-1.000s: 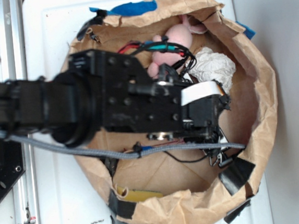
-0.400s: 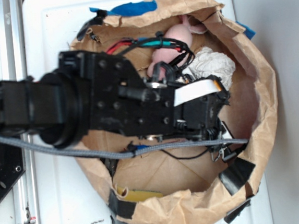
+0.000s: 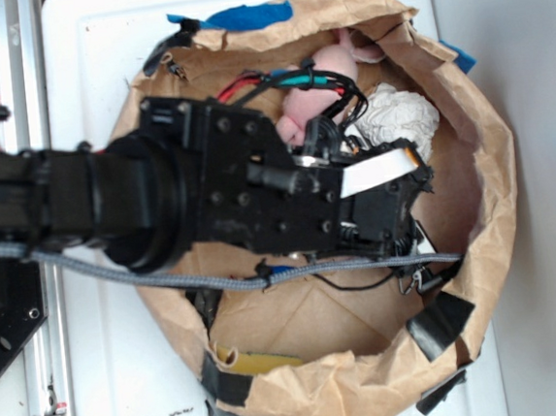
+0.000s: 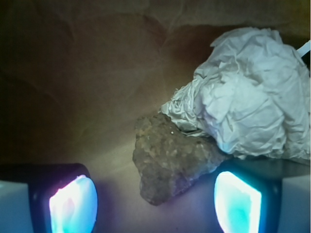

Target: Grab the rock.

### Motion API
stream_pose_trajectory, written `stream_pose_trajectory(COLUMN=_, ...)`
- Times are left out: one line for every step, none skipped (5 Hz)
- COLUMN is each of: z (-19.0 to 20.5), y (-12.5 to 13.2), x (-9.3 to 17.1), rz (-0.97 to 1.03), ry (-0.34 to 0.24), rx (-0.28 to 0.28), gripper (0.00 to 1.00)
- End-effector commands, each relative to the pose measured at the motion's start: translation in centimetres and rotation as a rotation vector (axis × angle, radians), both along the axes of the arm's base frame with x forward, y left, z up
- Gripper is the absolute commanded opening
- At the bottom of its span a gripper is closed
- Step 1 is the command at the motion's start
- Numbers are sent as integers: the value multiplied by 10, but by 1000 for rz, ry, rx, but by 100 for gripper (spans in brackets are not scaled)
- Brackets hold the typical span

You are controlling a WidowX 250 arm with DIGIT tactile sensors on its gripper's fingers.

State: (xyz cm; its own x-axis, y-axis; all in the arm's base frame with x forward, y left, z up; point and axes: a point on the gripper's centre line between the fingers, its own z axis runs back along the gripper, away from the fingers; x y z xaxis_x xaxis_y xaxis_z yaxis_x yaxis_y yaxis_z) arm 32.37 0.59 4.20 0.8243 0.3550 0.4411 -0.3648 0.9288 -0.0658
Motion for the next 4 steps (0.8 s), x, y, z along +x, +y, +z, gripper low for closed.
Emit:
stream_pose_trajectory(z=17, y=10, x=15, rz=45, ry=-39, rx=8, gripper=100)
stream_pose_trajectory(z=16, y=19, x=17, rz=84, ry=-32, rx=27, gripper=100)
stream_pose_trajectory(z=14, y=23, x=19, rz=110, ry=-25, rx=44, gripper=100)
stream_pose_trajectory(z=13, y=23, x=20, rz=140, ry=-13, rx=51, gripper=0)
